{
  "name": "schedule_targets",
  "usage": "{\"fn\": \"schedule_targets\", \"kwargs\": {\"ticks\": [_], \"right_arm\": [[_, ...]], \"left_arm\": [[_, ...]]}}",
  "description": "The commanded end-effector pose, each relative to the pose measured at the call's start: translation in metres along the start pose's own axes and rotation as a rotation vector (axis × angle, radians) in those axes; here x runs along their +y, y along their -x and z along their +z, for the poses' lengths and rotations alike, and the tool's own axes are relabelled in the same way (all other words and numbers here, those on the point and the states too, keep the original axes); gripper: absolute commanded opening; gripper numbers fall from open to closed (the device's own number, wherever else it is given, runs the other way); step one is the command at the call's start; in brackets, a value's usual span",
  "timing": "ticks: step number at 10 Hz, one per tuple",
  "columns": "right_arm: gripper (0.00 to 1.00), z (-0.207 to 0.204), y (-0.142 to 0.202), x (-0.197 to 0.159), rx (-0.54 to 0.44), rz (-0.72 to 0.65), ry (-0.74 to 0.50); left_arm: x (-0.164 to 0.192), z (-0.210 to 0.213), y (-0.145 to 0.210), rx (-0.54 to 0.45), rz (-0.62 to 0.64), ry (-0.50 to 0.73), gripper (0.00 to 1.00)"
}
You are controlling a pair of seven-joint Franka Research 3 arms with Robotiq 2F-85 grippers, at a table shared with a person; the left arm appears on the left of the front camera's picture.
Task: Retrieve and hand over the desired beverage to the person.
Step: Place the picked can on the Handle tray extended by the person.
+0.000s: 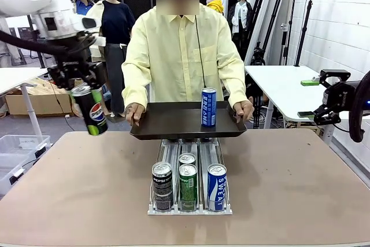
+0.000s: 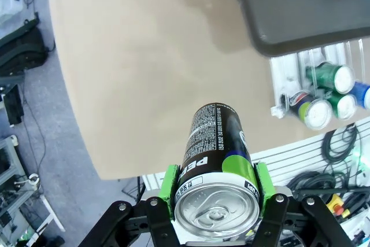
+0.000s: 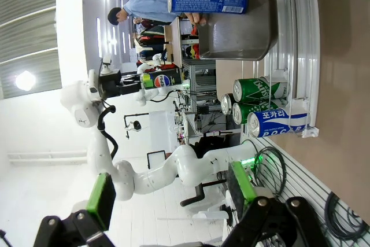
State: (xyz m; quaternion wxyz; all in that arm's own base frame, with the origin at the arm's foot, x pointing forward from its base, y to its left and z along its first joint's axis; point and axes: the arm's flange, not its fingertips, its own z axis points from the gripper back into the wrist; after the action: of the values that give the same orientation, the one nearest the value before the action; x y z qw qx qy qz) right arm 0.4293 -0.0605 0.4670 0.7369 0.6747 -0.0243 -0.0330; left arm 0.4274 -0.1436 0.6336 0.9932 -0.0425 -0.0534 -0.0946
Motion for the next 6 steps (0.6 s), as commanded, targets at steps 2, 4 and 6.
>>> {"fn": "schedule_targets", "kwargs": {"ticks": [2,4,6], "right_arm": [[1.0,-0.001,0.0,0.0,-0.005,-0.001,0.011],[1.0,-0.001,0.0,0.0,-0.005,-0.001,0.011],[1.0,-0.001,0.0,0.0,-0.005,-0.001,0.011]], "left_arm": [[-0.033,0.018,-0.043,-0.019,-0.005,0.008,0.0],[-0.059,0.02,-0.069,-0.029,-0.026,-0.01,0.0],[-0.082,0.02,-0.096,-0.022,-0.048,-0.019,0.0]]}}
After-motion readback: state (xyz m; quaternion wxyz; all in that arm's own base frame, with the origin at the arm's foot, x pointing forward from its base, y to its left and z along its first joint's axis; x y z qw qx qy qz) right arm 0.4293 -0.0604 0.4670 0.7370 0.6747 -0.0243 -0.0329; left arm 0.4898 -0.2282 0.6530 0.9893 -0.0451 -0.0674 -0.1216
